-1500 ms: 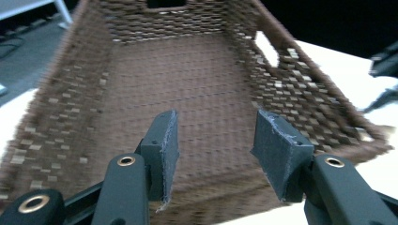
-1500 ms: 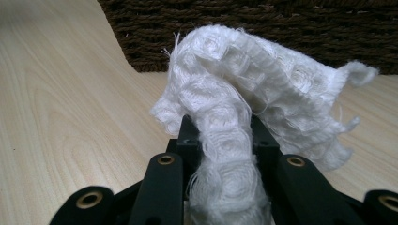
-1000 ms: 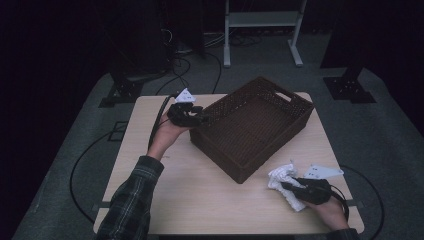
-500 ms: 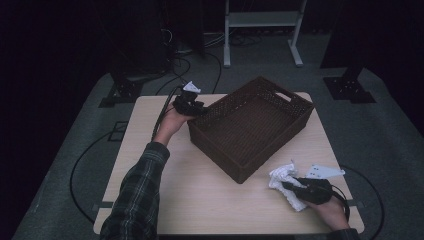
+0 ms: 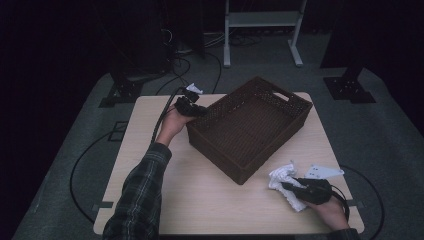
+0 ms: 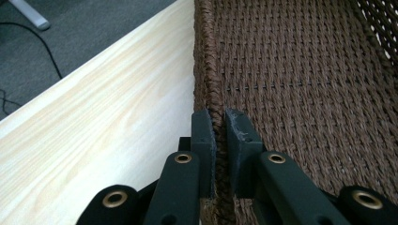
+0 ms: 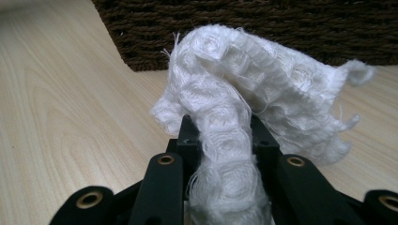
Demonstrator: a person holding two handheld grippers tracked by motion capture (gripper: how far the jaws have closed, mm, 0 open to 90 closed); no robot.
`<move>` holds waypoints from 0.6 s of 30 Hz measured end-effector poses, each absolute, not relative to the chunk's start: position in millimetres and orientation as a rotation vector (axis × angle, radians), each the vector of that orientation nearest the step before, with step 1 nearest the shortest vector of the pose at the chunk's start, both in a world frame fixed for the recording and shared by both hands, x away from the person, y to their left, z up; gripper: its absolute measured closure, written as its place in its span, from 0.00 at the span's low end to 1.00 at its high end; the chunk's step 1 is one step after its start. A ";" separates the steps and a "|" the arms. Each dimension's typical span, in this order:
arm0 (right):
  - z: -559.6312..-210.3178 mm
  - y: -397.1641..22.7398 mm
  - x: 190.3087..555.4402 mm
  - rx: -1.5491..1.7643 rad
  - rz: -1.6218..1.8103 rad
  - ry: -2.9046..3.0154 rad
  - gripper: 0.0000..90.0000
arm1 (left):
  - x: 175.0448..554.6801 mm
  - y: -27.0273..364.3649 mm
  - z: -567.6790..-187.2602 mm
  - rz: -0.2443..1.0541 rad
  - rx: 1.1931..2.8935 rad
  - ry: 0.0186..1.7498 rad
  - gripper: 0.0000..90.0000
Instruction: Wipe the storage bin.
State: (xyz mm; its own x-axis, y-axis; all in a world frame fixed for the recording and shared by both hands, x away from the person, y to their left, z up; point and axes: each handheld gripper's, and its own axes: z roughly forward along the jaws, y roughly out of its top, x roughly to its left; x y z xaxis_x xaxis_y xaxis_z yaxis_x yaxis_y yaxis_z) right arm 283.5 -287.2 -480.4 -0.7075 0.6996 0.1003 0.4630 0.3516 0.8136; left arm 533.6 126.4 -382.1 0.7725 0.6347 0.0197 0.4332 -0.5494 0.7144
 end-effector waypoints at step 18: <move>-478.7 -284.8 284.5 1.028 1.283 2.351 0.79 | 471.7 182.2 -380.9 0.401 2.209 0.905 0.90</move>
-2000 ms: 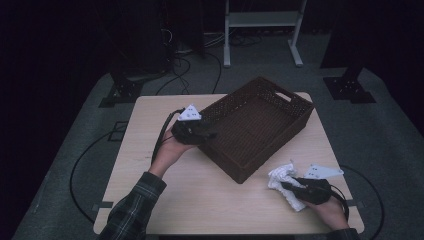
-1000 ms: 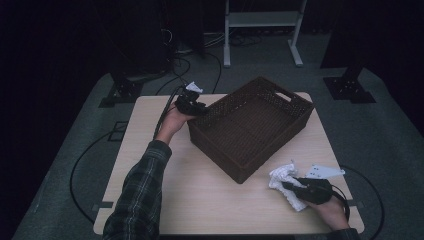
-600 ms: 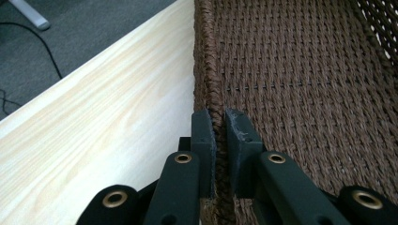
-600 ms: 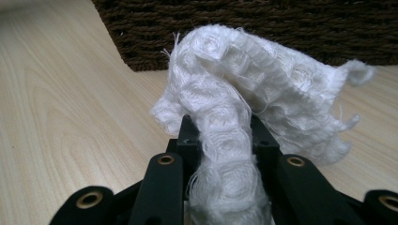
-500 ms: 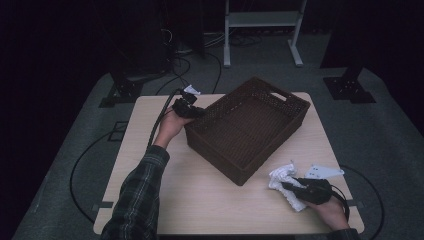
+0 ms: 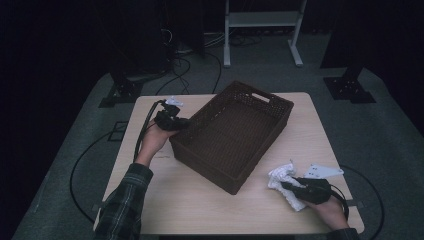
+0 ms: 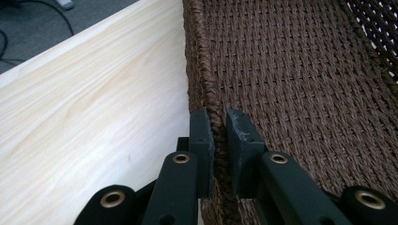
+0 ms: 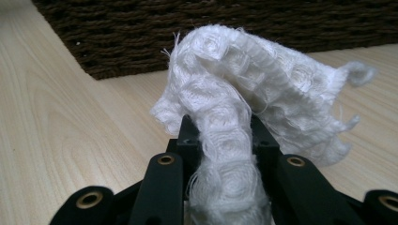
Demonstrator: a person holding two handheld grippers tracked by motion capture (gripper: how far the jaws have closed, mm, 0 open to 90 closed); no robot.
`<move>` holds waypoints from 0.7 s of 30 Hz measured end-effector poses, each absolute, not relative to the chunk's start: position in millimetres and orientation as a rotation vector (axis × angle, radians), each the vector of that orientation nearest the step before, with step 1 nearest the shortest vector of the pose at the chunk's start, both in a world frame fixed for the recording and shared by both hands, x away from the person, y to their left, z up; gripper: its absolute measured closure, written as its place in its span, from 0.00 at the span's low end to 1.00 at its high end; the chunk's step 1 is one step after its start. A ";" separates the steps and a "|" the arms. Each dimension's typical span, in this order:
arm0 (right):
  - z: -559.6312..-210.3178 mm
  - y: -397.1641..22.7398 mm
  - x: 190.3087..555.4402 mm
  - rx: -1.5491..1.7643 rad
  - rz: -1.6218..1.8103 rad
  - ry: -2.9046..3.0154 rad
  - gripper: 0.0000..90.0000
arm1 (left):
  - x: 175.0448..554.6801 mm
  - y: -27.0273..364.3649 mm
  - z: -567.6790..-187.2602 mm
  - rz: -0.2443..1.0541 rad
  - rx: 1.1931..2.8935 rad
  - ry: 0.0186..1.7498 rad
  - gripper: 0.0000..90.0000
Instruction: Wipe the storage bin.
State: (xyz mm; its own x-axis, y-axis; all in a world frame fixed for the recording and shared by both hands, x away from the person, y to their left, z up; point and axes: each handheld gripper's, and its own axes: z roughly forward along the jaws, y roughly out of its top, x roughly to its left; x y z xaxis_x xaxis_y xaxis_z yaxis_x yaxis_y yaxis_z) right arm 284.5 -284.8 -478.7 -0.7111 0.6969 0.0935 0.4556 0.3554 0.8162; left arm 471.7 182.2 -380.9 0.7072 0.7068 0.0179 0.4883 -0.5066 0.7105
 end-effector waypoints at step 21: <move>-478.0 -281.7 283.6 1.026 1.276 2.354 0.79 | 417.1 250.1 -368.0 0.428 2.050 0.870 0.92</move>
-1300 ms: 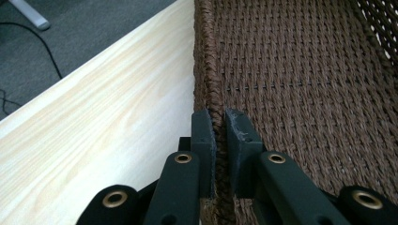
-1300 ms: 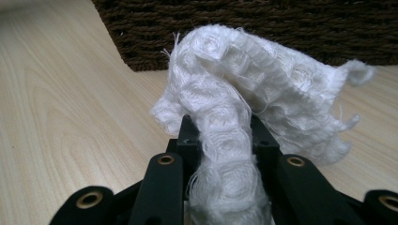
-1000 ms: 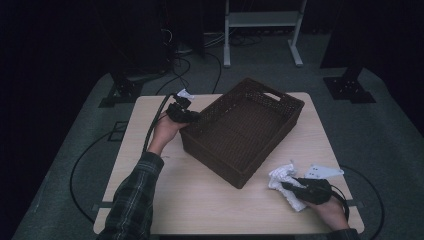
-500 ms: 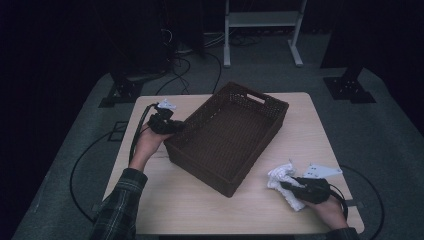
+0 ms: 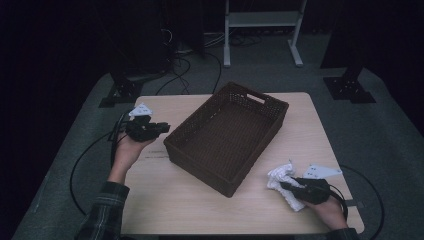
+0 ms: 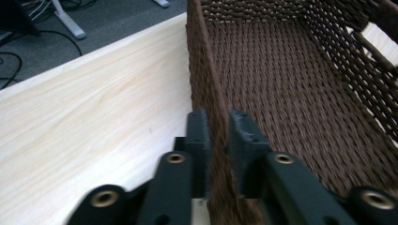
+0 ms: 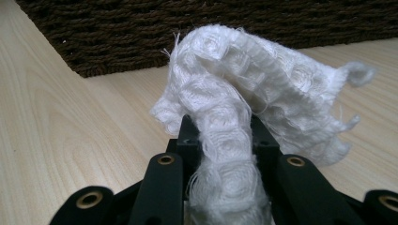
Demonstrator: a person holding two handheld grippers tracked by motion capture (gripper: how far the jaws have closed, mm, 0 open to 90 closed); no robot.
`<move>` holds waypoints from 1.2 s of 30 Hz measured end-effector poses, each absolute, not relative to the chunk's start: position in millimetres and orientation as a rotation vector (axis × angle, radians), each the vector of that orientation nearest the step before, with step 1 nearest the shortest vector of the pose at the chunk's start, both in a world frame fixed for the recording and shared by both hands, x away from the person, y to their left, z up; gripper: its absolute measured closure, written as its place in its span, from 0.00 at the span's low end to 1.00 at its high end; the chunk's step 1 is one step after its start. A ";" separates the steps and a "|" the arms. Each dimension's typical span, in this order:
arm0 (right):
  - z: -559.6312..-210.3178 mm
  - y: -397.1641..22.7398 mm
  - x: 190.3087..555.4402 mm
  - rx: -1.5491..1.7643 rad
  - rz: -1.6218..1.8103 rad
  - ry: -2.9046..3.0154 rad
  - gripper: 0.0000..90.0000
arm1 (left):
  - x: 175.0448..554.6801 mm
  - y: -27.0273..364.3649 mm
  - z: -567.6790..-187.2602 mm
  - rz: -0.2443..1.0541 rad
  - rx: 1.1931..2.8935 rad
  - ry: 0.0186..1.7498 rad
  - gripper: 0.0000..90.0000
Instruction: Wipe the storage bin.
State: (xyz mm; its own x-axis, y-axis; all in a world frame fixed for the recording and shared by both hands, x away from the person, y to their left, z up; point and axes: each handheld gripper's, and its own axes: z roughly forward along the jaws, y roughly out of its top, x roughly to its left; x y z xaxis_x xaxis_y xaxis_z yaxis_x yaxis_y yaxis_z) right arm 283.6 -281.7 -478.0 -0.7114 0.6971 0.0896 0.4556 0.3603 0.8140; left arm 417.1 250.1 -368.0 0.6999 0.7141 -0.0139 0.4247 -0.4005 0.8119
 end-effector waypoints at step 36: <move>-472.5 -310.3 280.0 1.101 1.225 2.265 0.79 | 357.6 229.3 -398.6 0.272 2.039 0.708 0.99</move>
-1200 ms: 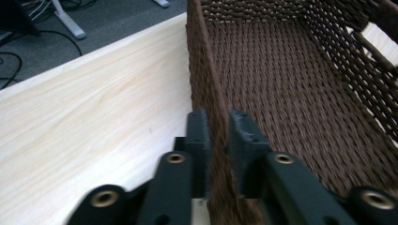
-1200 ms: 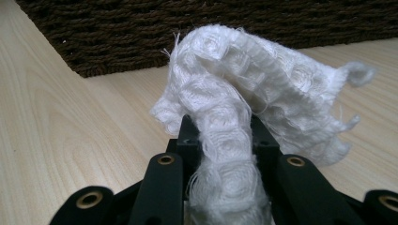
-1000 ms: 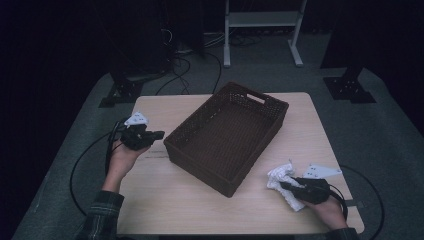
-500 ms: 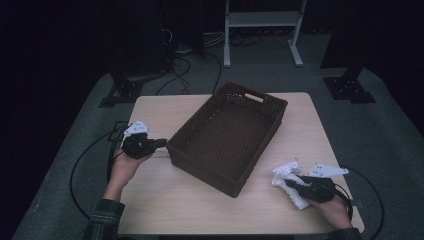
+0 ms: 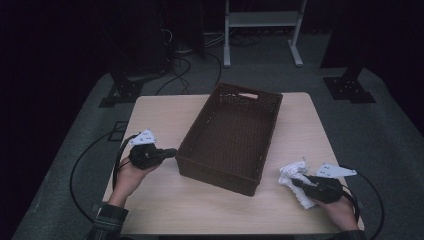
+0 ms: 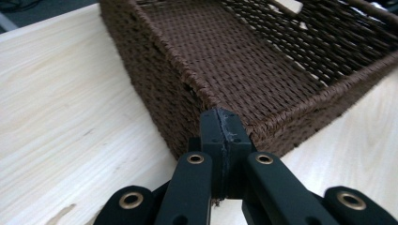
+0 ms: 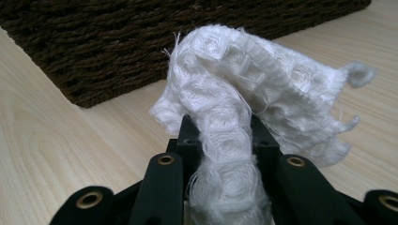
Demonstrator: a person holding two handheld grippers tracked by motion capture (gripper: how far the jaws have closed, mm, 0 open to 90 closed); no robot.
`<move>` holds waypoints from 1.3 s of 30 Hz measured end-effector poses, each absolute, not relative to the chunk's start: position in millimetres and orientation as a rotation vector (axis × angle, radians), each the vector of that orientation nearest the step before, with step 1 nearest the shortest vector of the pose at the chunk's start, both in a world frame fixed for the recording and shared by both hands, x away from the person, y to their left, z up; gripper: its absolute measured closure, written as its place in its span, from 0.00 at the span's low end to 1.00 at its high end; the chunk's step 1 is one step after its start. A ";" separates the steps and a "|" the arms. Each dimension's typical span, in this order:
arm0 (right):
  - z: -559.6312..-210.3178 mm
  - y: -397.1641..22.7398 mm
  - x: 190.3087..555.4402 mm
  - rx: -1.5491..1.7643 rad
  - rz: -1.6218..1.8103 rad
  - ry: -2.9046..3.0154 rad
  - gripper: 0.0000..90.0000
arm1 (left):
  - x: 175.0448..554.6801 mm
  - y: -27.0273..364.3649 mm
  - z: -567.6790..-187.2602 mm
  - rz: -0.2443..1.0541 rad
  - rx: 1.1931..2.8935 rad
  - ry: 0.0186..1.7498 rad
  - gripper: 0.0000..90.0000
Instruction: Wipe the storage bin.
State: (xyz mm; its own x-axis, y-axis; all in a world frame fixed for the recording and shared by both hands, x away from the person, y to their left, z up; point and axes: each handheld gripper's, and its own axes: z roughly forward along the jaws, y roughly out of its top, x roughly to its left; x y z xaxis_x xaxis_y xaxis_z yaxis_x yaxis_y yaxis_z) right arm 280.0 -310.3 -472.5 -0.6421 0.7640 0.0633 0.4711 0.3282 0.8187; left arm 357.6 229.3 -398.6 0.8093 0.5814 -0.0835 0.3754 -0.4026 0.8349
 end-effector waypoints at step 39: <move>-478.1 -333.1 254.5 1.200 1.168 2.198 0.79 | 345.8 122.2 -412.5 0.144 2.030 0.467 0.89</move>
